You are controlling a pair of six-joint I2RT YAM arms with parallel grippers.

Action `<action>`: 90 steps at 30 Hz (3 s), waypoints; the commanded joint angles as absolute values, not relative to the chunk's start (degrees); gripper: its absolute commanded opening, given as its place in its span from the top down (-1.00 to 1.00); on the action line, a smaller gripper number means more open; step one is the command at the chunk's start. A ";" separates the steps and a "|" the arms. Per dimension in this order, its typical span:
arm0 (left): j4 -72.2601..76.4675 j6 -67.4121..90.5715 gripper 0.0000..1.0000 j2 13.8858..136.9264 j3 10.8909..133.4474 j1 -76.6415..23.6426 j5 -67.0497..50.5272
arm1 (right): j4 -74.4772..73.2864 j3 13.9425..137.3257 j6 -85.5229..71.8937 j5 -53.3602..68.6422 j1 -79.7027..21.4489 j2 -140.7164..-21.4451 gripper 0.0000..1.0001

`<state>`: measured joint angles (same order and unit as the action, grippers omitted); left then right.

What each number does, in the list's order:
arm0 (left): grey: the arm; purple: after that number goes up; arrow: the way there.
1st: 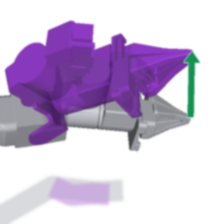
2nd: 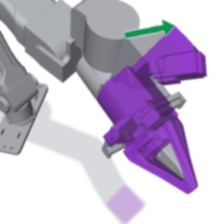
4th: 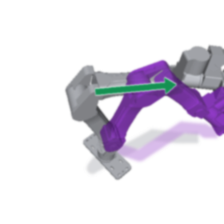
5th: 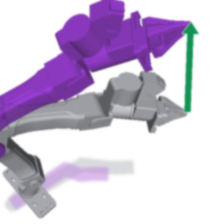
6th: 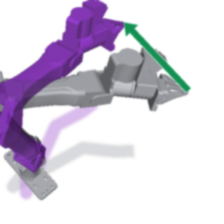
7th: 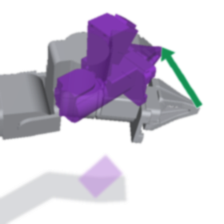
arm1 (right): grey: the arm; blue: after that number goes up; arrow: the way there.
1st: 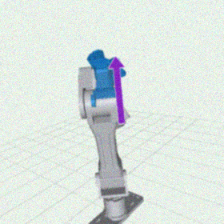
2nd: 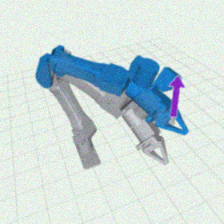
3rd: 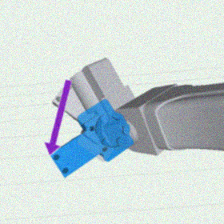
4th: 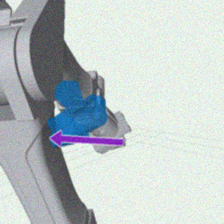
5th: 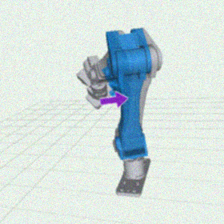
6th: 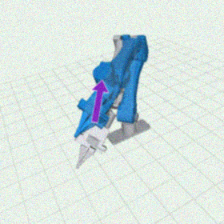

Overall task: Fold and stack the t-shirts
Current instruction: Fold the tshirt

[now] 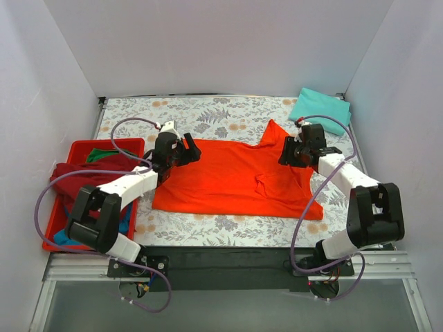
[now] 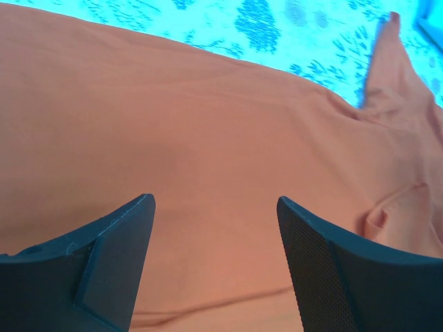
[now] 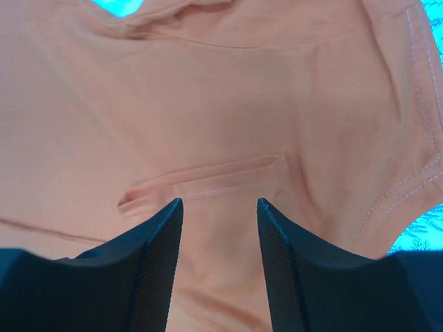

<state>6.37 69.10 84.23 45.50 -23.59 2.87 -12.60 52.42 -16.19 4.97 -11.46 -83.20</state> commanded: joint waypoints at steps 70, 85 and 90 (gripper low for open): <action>4.31 66.18 -0.39 93.00 50.53 -13.01 0.09 | -15.12 71.98 -9.49 10.45 5.27 -102.48 -0.01; -1.58 64.51 -0.40 96.76 61.87 -11.60 0.09 | -13.01 100.42 -12.65 21.88 -3.16 -121.45 0.04; -2.81 63.72 -0.40 97.82 64.16 -10.46 0.09 | -13.01 110.64 -14.94 23.46 -4.92 -131.03 0.05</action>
<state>-0.40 65.17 97.65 61.89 -11.27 -0.67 -13.50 105.30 -13.02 20.86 -4.40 -128.25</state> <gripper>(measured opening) 0.699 0.479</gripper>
